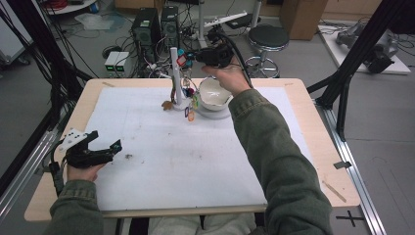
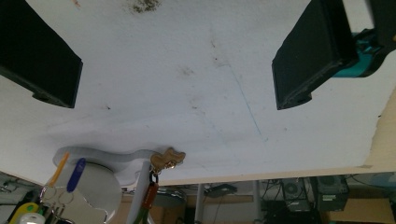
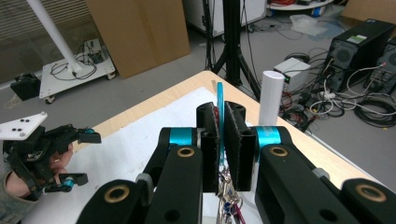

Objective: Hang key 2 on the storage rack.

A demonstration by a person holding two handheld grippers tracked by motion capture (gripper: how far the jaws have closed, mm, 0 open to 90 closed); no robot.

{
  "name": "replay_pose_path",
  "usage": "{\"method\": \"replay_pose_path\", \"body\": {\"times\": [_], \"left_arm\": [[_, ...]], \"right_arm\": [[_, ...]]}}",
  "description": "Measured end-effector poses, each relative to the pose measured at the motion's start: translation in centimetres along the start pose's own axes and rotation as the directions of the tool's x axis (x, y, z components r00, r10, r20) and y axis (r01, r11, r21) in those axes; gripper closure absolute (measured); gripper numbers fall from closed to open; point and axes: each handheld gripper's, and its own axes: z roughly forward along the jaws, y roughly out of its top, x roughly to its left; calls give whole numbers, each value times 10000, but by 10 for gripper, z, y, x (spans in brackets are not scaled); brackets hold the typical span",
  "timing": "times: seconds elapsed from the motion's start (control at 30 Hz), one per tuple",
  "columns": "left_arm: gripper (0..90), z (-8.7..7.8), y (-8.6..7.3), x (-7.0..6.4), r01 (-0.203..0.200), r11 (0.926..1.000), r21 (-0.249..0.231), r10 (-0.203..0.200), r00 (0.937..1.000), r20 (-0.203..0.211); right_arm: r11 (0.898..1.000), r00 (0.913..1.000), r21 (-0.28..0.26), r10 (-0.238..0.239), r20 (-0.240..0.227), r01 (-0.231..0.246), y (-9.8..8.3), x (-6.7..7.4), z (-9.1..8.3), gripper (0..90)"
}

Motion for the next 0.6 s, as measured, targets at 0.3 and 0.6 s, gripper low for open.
{"method": "replay_pose_path", "body": {"times": [0.3,0.6], "left_arm": [[21,1,0,1,130,9999,-87,-129,9998,132],[22,2,0,1,198,9997,-150,-196,9997,142]], "right_arm": [[10000,9993,29,58,-376,-57,8,-4,22,850],[9996,9987,-145,231,-452,-238,19,-8,34,850]]}}
